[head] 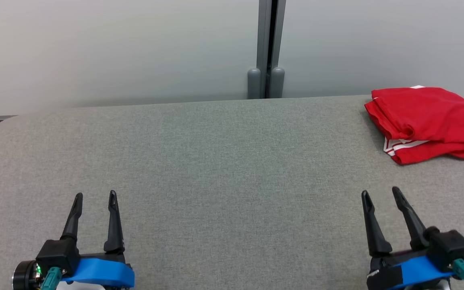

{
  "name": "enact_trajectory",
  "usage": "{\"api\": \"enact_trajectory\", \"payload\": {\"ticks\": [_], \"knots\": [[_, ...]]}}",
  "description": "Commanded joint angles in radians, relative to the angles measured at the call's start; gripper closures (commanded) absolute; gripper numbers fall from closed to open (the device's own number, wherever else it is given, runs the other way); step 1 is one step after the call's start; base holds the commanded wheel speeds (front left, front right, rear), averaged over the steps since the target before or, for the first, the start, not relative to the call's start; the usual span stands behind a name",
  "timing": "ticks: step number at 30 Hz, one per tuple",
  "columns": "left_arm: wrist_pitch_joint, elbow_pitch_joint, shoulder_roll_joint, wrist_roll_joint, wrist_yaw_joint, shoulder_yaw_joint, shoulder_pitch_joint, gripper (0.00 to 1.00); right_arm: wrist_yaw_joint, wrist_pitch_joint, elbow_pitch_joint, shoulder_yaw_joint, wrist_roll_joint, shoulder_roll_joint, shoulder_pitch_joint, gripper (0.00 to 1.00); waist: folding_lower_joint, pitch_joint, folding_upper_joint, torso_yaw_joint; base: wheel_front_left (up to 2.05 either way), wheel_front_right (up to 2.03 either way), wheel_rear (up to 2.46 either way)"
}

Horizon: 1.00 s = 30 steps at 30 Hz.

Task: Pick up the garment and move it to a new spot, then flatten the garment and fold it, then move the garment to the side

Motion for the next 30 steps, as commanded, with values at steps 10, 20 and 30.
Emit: {"api": "enact_trajectory", "payload": {"ticks": [10, 20, 30], "knots": [[-0.004, 0.019, -0.004, -0.008, 0.006, -0.015, 0.017, 0.0, 0.0, 0.015, -0.064, -0.031, -0.009, 0.028, 0.093, 0.0, 0.0001, -0.021, 0.0, 0.017, 0.0, 0.0, 0.0], [-0.004, 0.033, -0.006, -0.013, 0.002, -0.029, 0.017, 0.0, 0.0, 0.032, -0.071, -0.025, 0.03, 0.029, 0.101, 0.0, 0.0001, -0.03, 0.0, 0.02, 0.0, 0.0, 0.0], [0.0, 0.035, -0.006, -0.008, 0.002, -0.031, 0.013, 1.0, 0.0, 0.036, -0.069, -0.023, 0.025, 0.026, 0.092, 1.0, 0.0001, -0.031, 0.0, 0.022, 0.0, 0.0, 0.0]]}}
